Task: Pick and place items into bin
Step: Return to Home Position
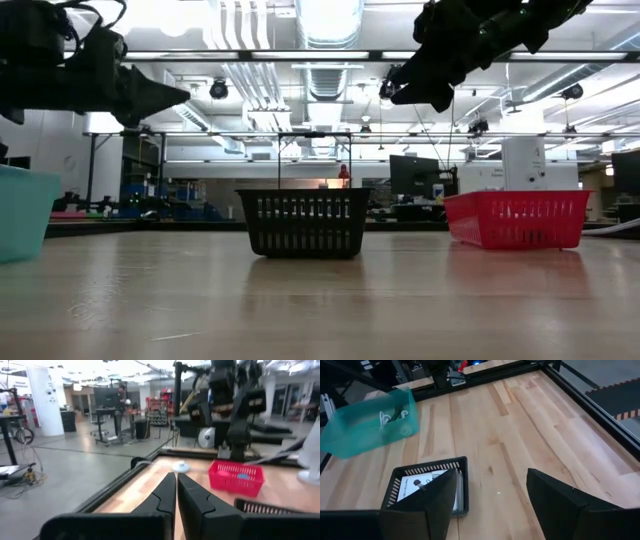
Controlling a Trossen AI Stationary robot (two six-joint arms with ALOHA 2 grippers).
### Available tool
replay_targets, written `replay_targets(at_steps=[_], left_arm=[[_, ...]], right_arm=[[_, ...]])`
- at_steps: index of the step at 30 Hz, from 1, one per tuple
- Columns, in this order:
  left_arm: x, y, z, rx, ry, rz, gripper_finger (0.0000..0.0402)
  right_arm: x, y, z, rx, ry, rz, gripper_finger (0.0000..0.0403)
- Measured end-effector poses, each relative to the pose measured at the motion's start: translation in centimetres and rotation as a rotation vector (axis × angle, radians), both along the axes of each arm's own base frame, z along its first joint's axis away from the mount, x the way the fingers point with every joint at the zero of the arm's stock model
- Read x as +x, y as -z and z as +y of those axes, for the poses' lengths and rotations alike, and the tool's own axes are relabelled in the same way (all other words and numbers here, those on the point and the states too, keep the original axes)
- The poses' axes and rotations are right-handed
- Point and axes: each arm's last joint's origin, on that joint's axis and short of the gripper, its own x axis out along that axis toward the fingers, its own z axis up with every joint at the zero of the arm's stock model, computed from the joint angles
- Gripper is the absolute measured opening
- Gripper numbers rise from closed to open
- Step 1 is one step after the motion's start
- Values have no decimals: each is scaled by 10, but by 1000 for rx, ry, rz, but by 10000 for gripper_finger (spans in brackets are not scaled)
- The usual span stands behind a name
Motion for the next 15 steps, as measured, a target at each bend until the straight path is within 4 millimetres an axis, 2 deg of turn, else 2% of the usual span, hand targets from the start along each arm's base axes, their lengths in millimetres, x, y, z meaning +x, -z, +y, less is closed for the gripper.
replay_targets(at_steps=[6, 15], left_arm=[[4, 14, -7, -22, 19, 78, 0], [4, 17, -11, -41, 13, 101, 0]], right_arm=[[0, 0, 0, -1, -1, 0, 226], [-3, 8, 1, -26, -19, 3, 226]])
